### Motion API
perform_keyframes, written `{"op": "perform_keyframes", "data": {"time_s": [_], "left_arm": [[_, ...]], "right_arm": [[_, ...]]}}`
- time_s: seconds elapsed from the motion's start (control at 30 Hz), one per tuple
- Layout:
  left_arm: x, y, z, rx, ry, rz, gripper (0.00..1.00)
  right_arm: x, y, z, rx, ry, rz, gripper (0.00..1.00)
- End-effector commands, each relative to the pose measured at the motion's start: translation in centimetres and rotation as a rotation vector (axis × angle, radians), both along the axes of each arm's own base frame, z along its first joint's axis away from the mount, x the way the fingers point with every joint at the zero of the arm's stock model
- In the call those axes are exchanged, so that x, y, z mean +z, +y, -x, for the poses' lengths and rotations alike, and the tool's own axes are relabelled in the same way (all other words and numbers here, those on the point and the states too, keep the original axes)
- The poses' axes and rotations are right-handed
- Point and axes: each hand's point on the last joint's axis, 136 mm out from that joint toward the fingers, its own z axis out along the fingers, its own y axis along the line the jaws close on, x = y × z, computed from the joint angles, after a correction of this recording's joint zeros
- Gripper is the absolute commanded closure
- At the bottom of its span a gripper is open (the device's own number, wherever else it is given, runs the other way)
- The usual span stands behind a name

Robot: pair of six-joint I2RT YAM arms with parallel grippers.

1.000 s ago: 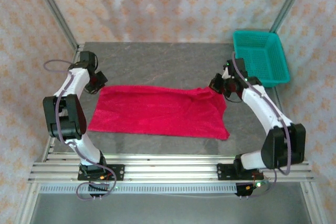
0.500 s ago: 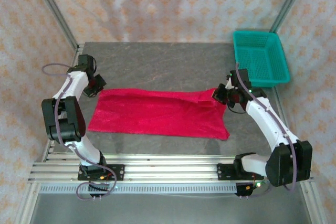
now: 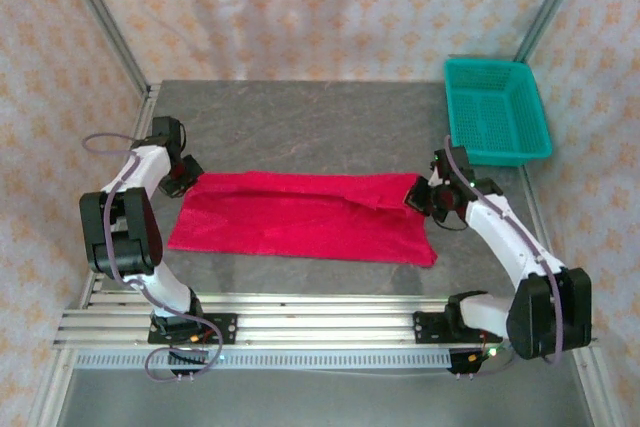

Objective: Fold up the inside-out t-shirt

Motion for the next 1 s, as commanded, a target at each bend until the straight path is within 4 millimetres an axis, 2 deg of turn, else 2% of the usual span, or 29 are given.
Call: {"op": "perform_keyframes", "data": {"time_s": [0.0, 0.1, 0.23, 0.47, 0.53, 0.57, 0.6, 0.63, 0.67, 0.7, 0.73, 0.77, 0.8, 0.9, 0.97], "left_arm": [[1.5, 1.4, 0.2, 0.051, -0.038, -0.052, 1.00], [2.0, 1.5, 0.1, 0.054, -0.046, -0.059, 1.00], [1.7, 1.5, 0.6, 0.061, -0.036, -0.062, 1.00], [-1.0, 0.9, 2.9, 0.077, 0.000, -0.046, 0.99], [-1.9, 0.6, 3.3, 0.073, 0.006, -0.031, 0.95], [-2.3, 0.5, 3.4, 0.072, 0.011, -0.024, 0.86], [-2.5, 0.4, 3.5, 0.085, 0.012, -0.017, 0.70], [-2.7, 0.3, 3.4, 0.095, 0.012, -0.007, 0.61], [-2.7, 0.2, 3.3, 0.092, 0.007, 0.001, 0.58], [-2.5, 0.2, 3.2, 0.092, 0.002, 0.003, 0.52], [-1.9, 0.2, 3.0, 0.094, -0.012, -0.002, 0.44], [-1.2, 0.4, 2.8, 0.096, -0.026, -0.014, 0.39], [-0.3, 0.5, 2.6, 0.095, -0.044, -0.031, 0.38], [3.1, 0.5, 1.9, 0.088, -0.117, -0.097, 0.37], [4.9, -1.1, 0.6, 0.051, -0.190, -0.091, 0.38]], "right_arm": [[1.8, -0.6, 0.1, -0.006, -0.050, 0.033, 1.00], [2.8, -0.8, 0.4, -0.004, -0.063, 0.043, 1.00], [2.1, -0.8, 1.2, -0.008, -0.048, 0.028, 1.00], [-2.6, -0.7, 3.5, -0.060, 0.047, -0.019, 1.00], [-3.8, -0.7, 4.1, -0.090, 0.067, -0.041, 1.00], [-4.3, -0.7, 4.3, -0.104, 0.077, -0.051, 0.93], [-4.7, -0.7, 4.6, -0.116, 0.084, -0.059, 0.79], [-4.8, -0.7, 4.6, -0.123, 0.084, -0.061, 0.61], [-4.6, -0.8, 4.7, -0.126, 0.080, -0.056, 0.49], [-4.3, -1.0, 4.6, -0.129, 0.071, -0.043, 0.42], [-3.8, -1.4, 4.3, -0.136, 0.055, -0.020, 0.38], [-3.1, -1.8, 3.9, -0.142, 0.040, 0.004, 0.38], [-2.5, -2.3, 3.4, -0.155, 0.026, 0.033, 0.38], [-0.9, -2.9, 1.1, -0.187, -0.024, 0.071, 0.44], [-0.5, -2.7, -1.3, -0.196, -0.049, 0.074, 0.53]]}}
